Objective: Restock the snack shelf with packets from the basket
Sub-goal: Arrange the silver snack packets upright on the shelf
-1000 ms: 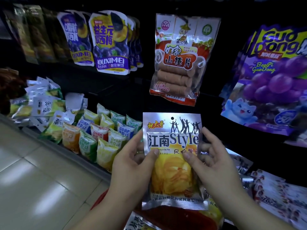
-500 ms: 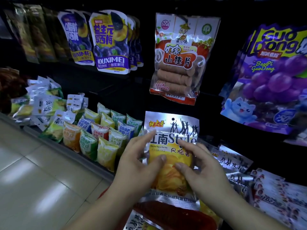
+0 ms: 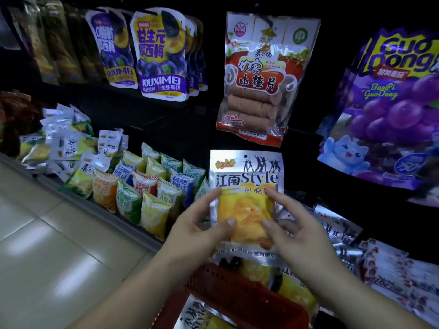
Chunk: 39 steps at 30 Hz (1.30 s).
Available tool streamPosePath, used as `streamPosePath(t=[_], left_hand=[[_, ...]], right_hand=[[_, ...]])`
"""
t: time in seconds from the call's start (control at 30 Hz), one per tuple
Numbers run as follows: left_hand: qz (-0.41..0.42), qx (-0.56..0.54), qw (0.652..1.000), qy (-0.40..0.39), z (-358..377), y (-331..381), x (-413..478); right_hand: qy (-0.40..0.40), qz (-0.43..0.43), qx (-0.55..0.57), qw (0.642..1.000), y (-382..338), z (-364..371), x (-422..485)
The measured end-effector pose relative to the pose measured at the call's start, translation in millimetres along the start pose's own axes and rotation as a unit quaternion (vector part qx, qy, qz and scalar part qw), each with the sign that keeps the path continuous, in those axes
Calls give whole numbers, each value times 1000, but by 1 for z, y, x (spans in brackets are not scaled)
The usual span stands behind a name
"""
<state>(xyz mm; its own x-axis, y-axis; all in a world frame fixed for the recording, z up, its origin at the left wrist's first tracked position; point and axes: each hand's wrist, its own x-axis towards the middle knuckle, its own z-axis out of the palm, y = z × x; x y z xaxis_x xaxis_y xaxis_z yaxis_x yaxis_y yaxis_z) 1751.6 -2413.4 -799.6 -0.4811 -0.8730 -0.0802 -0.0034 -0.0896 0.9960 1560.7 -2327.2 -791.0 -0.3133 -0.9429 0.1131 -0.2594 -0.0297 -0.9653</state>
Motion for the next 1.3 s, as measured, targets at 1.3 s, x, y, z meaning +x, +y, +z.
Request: streamPosePath(t=[1.3], left_hand=[[291, 412, 851, -146, 42, -1, -31]], right_hand=[[-11, 35, 92, 995, 1, -10, 13]])
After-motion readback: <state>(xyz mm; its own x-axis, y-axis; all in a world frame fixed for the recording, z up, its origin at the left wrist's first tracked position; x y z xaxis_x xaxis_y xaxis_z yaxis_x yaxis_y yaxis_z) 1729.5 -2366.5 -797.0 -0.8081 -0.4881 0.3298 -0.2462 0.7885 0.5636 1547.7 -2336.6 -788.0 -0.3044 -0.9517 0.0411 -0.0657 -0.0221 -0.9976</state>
